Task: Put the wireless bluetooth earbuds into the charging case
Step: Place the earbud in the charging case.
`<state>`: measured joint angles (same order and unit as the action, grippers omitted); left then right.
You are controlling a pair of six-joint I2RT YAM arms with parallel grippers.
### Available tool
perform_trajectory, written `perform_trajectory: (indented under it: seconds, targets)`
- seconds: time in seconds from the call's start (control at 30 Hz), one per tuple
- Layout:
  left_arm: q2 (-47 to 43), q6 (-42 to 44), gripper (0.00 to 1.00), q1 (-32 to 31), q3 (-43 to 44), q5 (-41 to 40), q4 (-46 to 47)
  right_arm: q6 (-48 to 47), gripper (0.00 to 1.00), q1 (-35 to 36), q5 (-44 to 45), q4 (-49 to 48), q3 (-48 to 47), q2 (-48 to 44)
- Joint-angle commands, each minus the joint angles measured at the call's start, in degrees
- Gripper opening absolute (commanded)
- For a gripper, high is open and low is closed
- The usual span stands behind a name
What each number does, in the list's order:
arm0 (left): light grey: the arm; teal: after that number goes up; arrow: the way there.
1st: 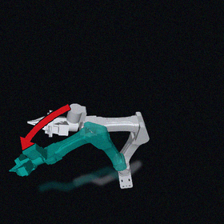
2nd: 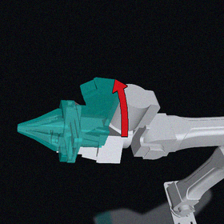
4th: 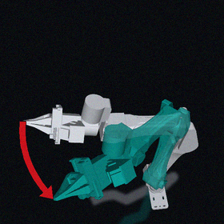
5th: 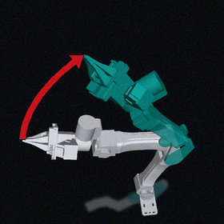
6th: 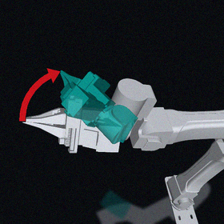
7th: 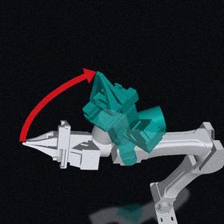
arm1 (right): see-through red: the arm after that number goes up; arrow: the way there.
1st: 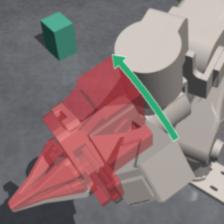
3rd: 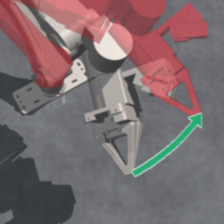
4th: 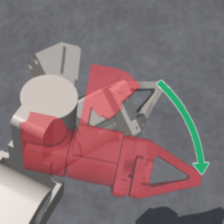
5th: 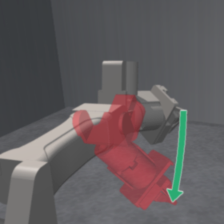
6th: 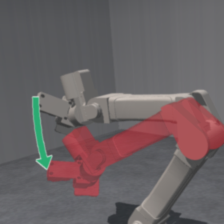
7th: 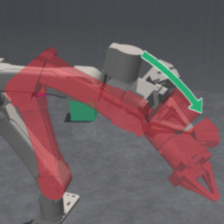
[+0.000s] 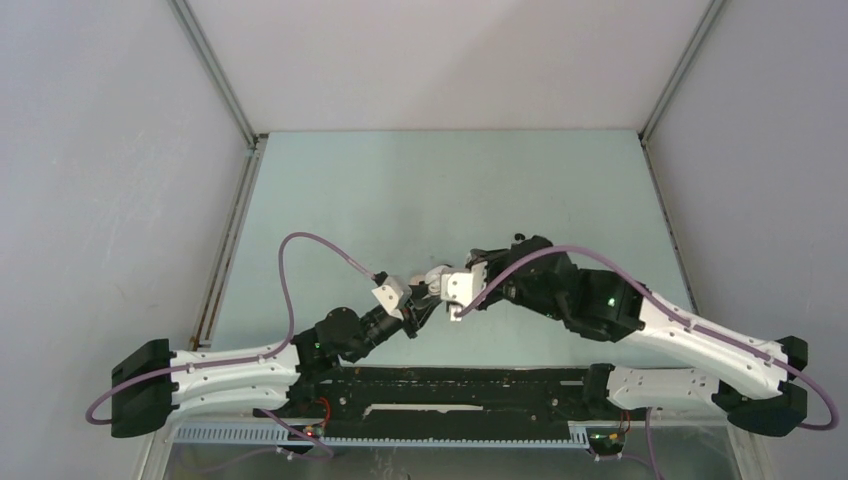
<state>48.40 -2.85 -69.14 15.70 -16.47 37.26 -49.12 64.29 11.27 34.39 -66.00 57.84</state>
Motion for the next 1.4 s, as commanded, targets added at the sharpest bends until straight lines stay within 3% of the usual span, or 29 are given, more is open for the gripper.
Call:
perform_trajectory:
  seconds: [0.0, 0.2, 0.4, 0.7, 1.37]
  targets:
    - [-0.37, 1.15, 0.00, -0.29, 1.46, 1.20, 3.36, -6.86, 0.00, 5.16, 9.62, -6.82, 2.69, 0.51]
    - [-0.58, 0.79, 0.00, -0.29, 1.57, 2.77, 2.70, -10.59, 0.00, 9.28, 11.01, -12.35, 3.88, 1.49]
    - [-1.32, 0.45, 0.00, -0.29, 1.67, 3.64, 2.65, -11.50, 0.00, 11.28, 7.37, -11.66, 3.91, 1.73]
    - [-1.47, -0.08, 0.00, -0.29, 2.53, 6.23, 1.68, -15.53, 0.00, 12.63, 3.05, -11.83, 7.35, 0.04]
    - [-1.62, -1.32, 0.00, -0.29, 3.54, 7.56, 1.08, -19.79, 0.00, 14.67, 3.75, -15.74, 11.78, -0.62]
